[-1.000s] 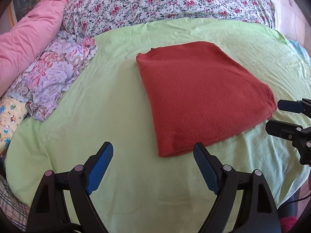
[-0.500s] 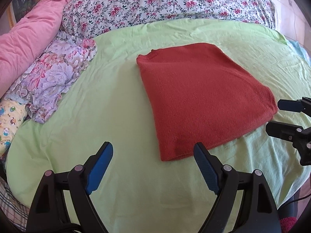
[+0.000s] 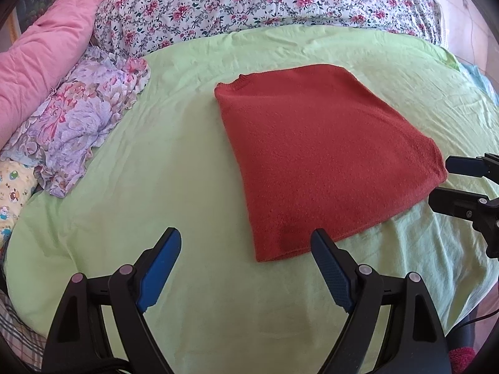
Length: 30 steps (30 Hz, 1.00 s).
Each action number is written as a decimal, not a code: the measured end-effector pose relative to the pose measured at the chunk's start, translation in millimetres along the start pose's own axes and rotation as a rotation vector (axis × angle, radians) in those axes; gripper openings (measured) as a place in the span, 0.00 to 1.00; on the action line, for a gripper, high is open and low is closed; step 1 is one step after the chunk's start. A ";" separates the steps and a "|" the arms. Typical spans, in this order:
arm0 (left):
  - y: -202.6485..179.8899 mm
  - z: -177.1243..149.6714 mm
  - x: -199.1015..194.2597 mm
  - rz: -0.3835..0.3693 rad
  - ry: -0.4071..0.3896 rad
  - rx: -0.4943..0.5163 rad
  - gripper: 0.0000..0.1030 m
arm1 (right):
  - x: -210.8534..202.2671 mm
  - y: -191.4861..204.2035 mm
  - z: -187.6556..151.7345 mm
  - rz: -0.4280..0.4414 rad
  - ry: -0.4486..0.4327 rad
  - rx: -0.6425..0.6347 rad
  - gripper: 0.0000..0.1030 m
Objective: Fold small clothes
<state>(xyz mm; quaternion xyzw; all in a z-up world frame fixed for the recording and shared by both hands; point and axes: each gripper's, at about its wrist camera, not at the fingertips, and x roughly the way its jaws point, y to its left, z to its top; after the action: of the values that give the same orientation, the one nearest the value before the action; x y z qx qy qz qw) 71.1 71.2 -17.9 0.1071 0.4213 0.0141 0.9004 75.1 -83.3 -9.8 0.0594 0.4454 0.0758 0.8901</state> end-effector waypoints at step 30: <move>2.7 7.5 -3.3 0.009 -0.016 0.005 0.83 | 1.0 -0.9 4.2 0.004 0.000 -0.007 0.86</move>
<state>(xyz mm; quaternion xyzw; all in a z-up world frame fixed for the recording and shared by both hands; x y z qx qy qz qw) 74.8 72.1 -10.1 0.1114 0.4136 0.0160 0.9035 79.1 -84.1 -8.3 0.0570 0.4452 0.0793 0.8901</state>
